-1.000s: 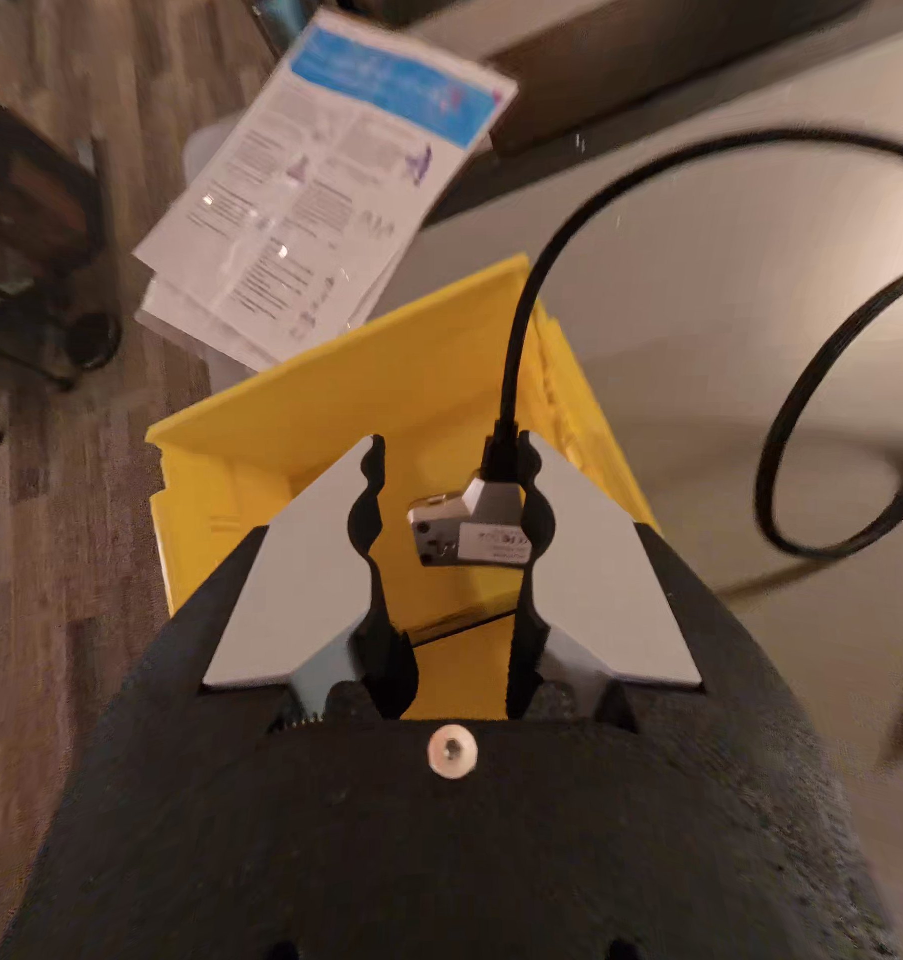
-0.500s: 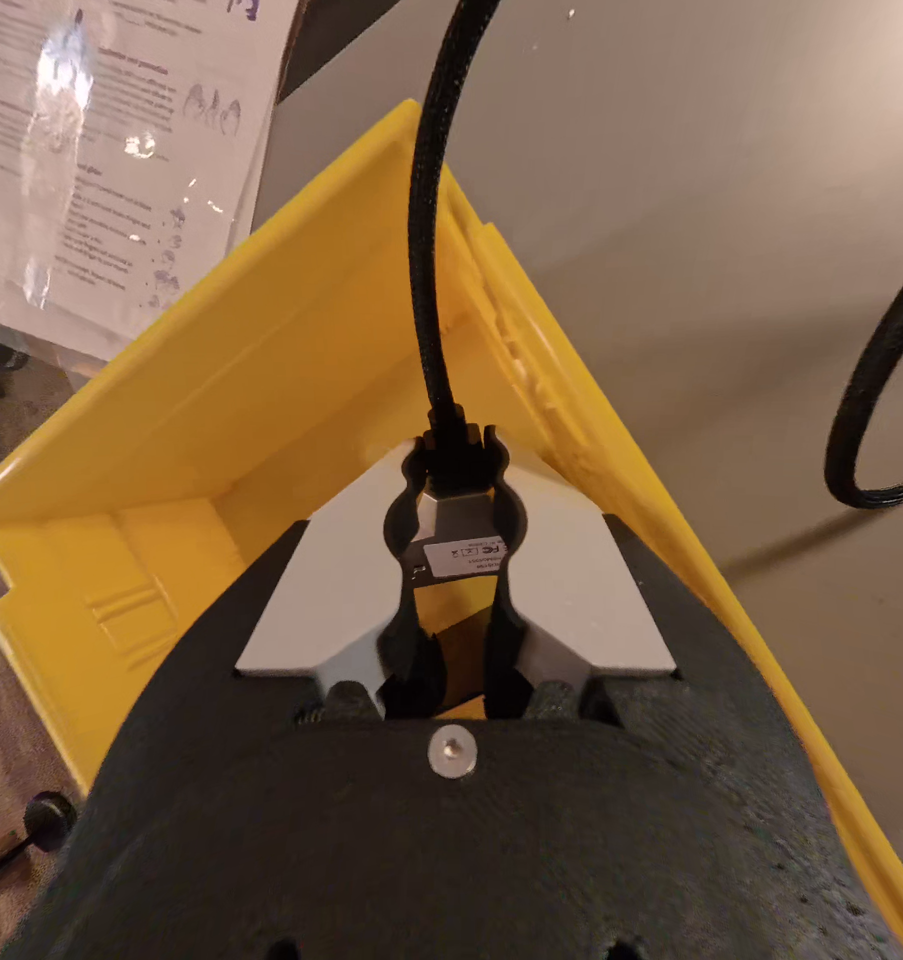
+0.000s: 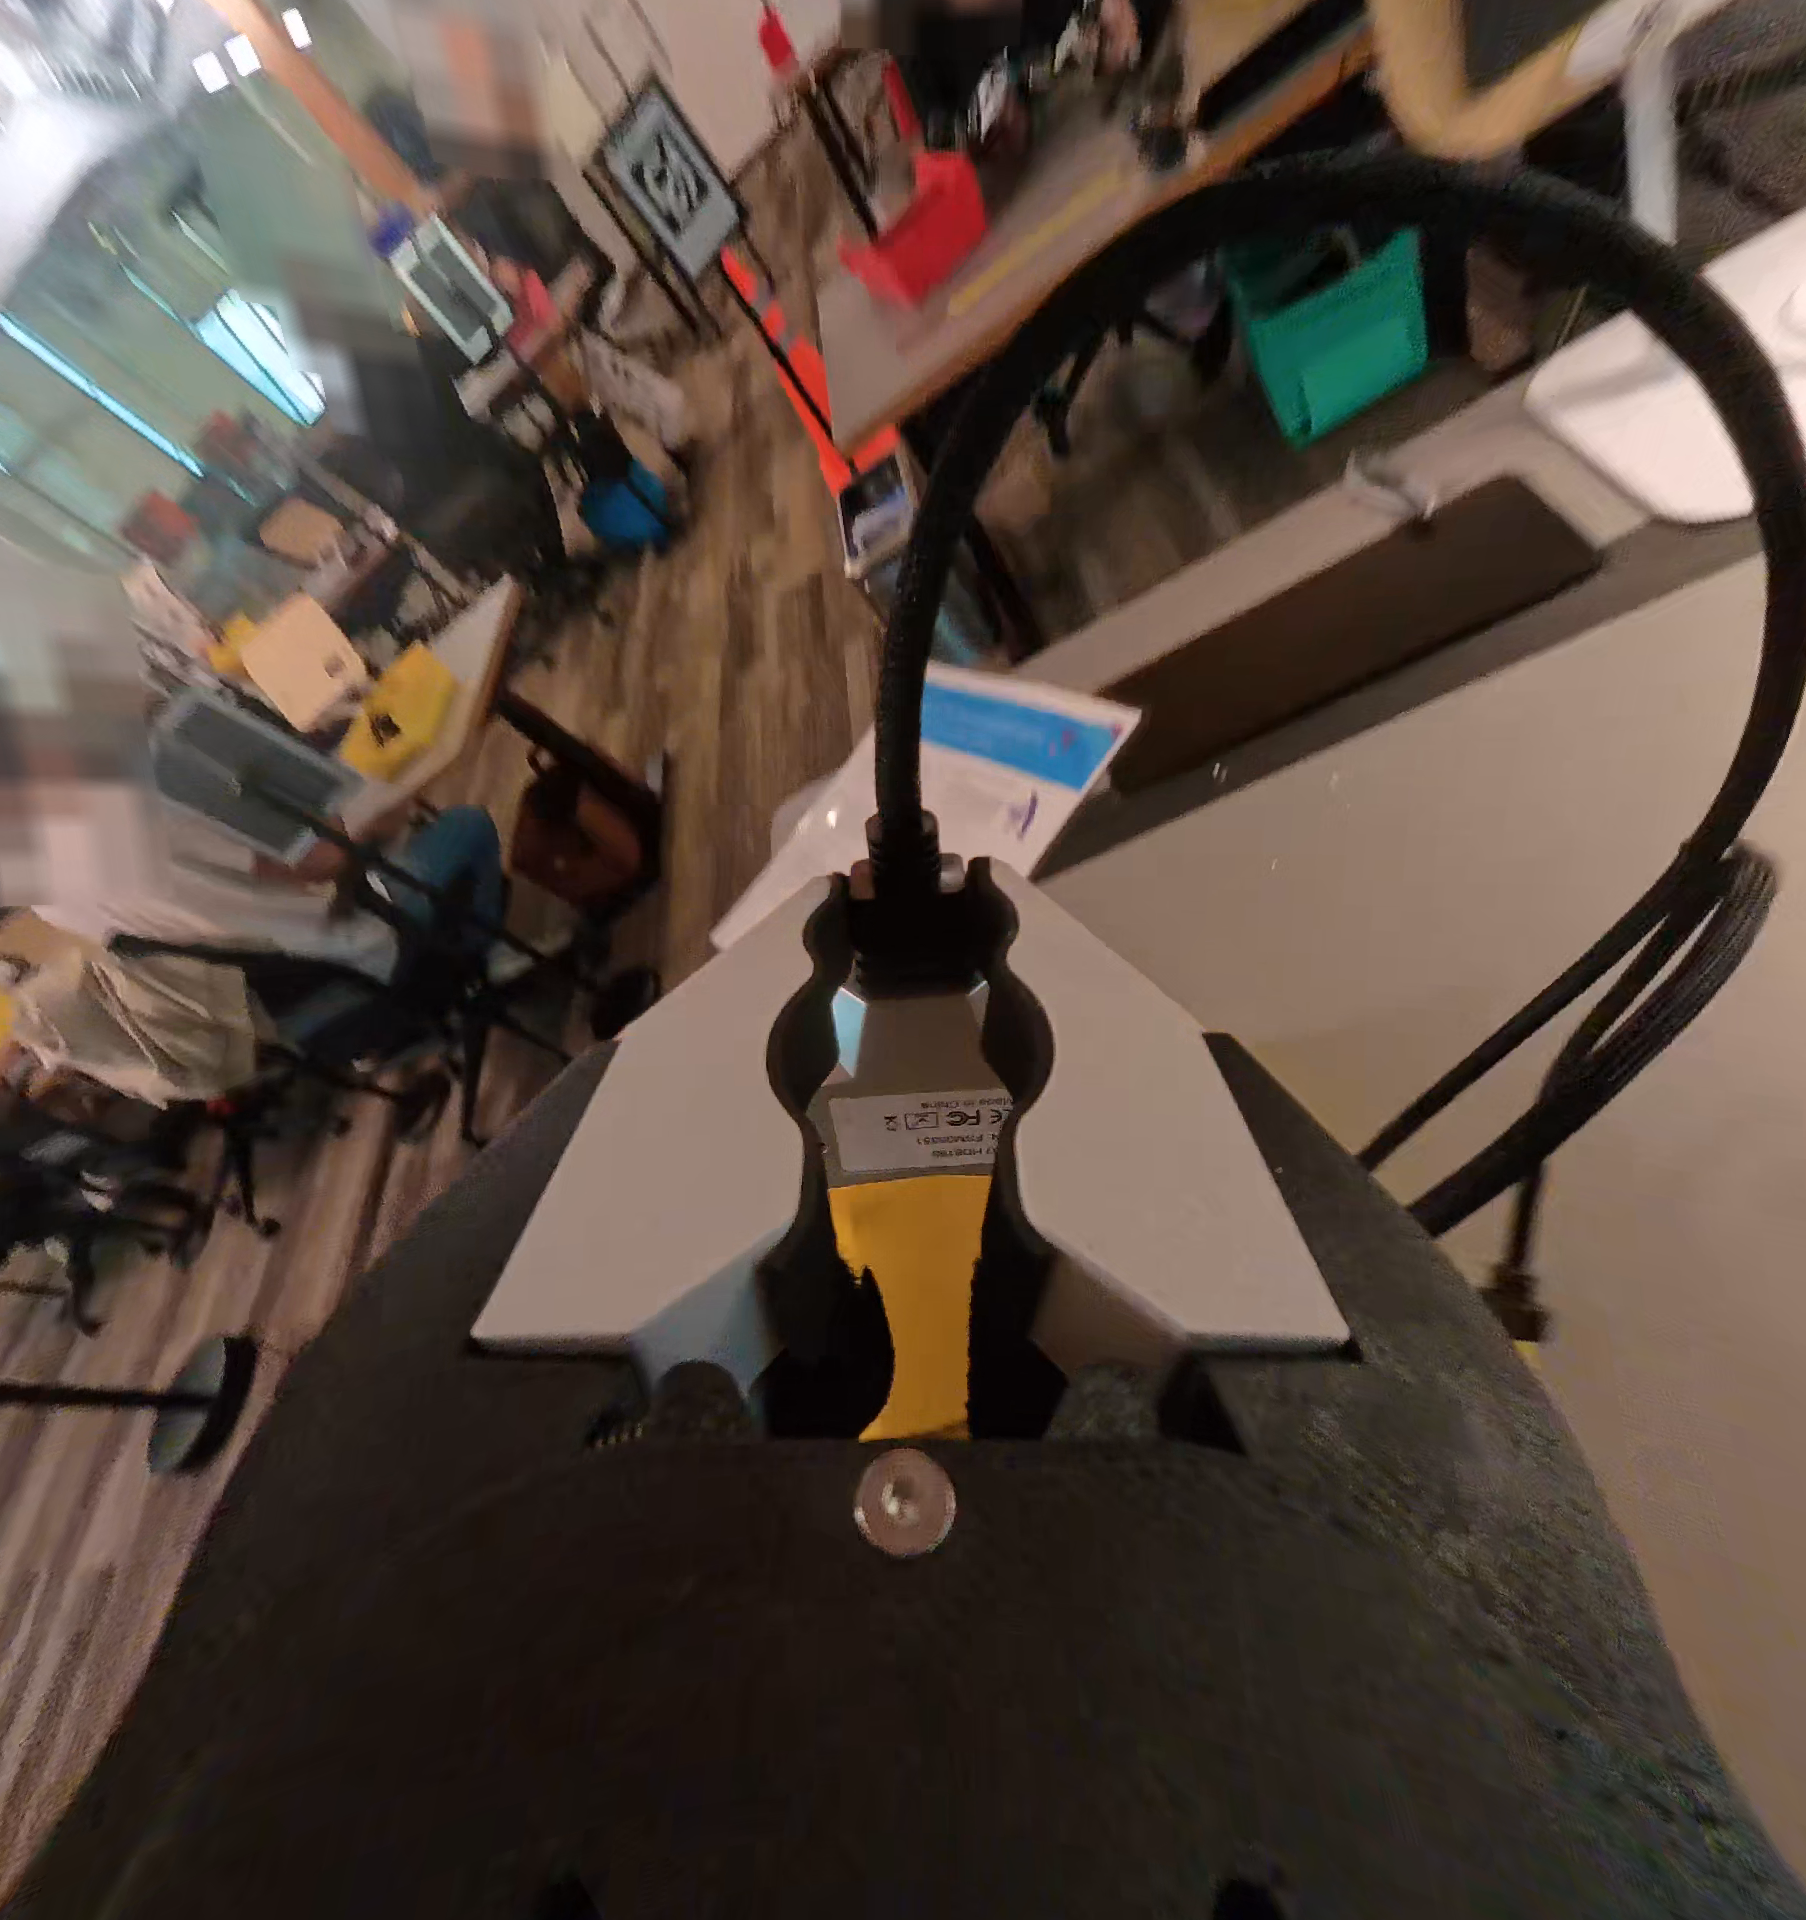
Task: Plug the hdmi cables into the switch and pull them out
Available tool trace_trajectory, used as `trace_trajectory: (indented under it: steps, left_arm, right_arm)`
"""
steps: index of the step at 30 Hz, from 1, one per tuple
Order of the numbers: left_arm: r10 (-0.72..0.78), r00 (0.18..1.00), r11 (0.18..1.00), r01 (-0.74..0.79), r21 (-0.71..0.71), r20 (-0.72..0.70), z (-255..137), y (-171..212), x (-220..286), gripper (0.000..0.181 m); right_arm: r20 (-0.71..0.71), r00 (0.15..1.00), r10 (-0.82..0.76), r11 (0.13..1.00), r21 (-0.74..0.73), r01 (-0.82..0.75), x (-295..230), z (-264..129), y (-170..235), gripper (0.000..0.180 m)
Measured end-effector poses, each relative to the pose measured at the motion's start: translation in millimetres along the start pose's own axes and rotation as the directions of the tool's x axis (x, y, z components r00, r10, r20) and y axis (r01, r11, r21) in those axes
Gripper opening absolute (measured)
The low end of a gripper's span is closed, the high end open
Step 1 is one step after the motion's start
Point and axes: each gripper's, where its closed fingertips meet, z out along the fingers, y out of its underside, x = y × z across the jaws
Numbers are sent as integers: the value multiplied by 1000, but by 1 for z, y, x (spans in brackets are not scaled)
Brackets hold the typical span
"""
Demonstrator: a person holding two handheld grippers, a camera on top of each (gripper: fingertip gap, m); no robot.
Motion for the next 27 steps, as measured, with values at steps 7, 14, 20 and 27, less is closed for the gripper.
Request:
trace_trajectory:
  steps: [7, 14, 20, 27]
  left_arm:
    - [23, 998, 933, -3, 360, -54, -50, -111, 54, 23]
    - [45, 878, 788, 261, 557, -476, -64, -178, 178, 22]
    - [190, 668, 656, 458, 600, -719, -84, -216, 297, 22]
    - [144, 448, 626, 649, 432, -882, -67, -198, 380, 22]
  right_arm:
    - [-4, 1000, -5, 1000, 2, 5, 0, -1, 0, 28]
    - [-51, 999, -14, 1000, 24, 16, 8, -6, -4, 28]
    - [-209, 978, -14, 991, 126, 41, 35, -24, -24, 27]
    - [-326, 945, 6, 978, 198, 62, 62, -55, -40, 28]
